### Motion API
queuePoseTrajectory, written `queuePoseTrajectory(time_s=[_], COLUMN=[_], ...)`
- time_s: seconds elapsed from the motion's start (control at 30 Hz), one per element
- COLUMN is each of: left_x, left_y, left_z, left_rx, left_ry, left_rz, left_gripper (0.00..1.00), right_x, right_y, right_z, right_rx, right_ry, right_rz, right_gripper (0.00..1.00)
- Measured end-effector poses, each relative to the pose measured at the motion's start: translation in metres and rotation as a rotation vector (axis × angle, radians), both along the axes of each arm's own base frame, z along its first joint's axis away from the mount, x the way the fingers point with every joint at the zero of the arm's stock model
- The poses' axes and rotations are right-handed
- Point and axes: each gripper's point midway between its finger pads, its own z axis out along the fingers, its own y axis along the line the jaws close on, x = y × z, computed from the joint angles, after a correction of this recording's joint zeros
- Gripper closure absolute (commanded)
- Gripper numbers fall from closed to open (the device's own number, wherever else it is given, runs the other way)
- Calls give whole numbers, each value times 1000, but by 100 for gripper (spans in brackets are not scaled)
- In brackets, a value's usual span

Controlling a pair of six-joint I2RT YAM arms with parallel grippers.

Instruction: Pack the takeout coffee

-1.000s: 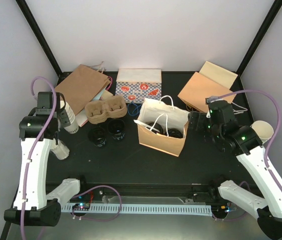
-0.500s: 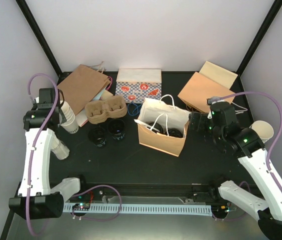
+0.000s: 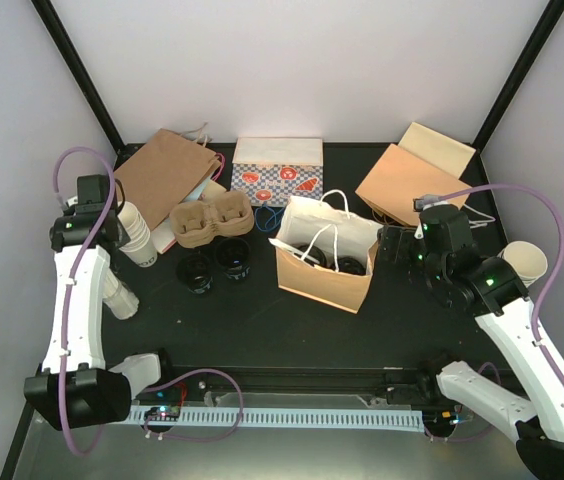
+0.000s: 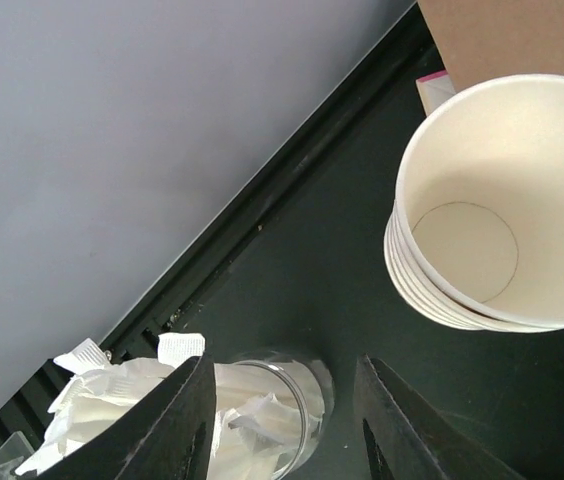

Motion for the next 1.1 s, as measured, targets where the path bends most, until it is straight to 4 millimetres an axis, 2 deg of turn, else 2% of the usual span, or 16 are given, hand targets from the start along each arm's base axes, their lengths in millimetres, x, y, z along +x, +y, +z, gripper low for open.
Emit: queuePoseTrajectory(time_s=[0.13, 0.4, 0.67, 0.77, 0.93, 1.1], left_x=[0, 3, 2, 1, -4, -19], left_y=[2, 5, 5, 3, 2, -3], left_z=[-4, -8, -2, 13, 57, 95], left_rx=[-2, -4, -9, -11, 1, 20], left_ry=[3, 5, -2, -21, -108, -233], left_rz=[9, 26, 29, 25, 24, -3], left_gripper=[67, 98, 99, 98, 98, 99], right_x=[0, 0, 0, 1, 1, 1], right_y=[0, 0, 0, 0, 0, 1], right_z=[0, 0, -2, -2, -2, -2], right_rx=[1, 0, -2, -2, -2, -1], right_ry=[-1, 0, 2, 1, 1, -1], right_rz=[0, 0, 1, 1, 1, 1], right_gripper=[0, 0, 0, 0, 0, 0])
